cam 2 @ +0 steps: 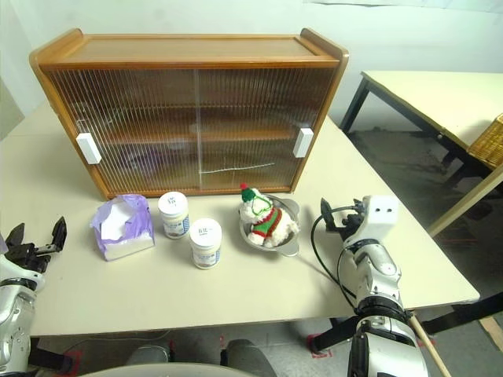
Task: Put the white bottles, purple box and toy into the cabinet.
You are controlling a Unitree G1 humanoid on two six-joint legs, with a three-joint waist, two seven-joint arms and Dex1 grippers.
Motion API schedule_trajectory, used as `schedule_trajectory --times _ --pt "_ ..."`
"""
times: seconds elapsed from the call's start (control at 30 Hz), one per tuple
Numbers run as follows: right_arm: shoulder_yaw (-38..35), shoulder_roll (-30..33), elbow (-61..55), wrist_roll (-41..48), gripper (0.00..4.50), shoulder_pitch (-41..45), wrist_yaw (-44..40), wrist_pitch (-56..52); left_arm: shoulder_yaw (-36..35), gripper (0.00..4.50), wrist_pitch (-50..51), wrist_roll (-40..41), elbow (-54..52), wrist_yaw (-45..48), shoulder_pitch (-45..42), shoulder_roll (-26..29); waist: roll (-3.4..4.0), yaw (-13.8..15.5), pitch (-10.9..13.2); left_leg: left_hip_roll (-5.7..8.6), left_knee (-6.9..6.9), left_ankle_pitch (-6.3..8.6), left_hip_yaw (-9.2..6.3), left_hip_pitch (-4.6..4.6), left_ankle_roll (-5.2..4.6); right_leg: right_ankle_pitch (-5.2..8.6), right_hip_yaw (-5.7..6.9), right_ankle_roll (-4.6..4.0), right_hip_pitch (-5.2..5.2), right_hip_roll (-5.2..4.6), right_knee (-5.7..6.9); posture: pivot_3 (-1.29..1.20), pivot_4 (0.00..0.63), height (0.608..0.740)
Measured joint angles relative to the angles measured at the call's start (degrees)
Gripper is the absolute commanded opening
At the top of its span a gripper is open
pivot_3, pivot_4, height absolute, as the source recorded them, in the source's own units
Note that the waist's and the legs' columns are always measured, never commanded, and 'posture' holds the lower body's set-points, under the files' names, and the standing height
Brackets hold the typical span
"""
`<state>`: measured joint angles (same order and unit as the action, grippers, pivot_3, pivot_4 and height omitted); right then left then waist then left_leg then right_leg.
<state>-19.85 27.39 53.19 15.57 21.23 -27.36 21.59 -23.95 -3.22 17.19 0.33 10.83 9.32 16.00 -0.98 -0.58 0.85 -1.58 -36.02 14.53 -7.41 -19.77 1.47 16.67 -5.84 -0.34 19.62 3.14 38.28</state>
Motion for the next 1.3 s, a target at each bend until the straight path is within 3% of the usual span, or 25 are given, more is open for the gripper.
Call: schedule_trajectory --times 0.3,0.6,0.83,1.3 --pt "0.0 0.2 0.6 0.0 4.50 0.4 -0.1 0.0 0.1 4.47 0.0 -0.2 0.0 0.2 0.0 0.1 0.00 0.0 0.0 0.00 -0.01 0.01 0.01 0.00 -0.02 0.00 -0.01 0.00 0.00 0.00 0.00 -0.01 0.000 0.740" --pt "-1.5 4.2 -0.6 0.9 4.50 2.9 -1.6 -0.4 -0.1 4.47 0.0 0.0 2.2 1.1 -1.0 1.6 0.01 -0.1 0.0 0.04 -0.02 0.01 0.03 -0.01 -0.02 -0.01 -0.02 0.00 0.01 0.00 -0.01 -0.04 0.000 0.740" --pt "1.2 7.1 -19.9 6.8 4.50 3.6 -17.3 -12.9 -0.2 4.47 -0.4 0.2 4.8 2.0 -3.9 3.5 0.01 -1.4 0.0 0.24 -0.18 0.03 0.10 -0.04 -0.06 0.05 0.00 -0.14 0.00 0.40 -0.03 -0.07 0.000 0.740" --pt "9.0 12.8 -48.7 16.4 4.50 2.8 -34.8 -40.5 -4.9 4.47 0.2 2.3 6.4 4.9 -5.8 10.6 -0.05 -1.6 0.0 0.31 -0.83 0.19 0.10 -0.12 -0.20 0.03 0.10 -0.17 -0.06 0.69 -0.04 -0.04 0.000 0.740"
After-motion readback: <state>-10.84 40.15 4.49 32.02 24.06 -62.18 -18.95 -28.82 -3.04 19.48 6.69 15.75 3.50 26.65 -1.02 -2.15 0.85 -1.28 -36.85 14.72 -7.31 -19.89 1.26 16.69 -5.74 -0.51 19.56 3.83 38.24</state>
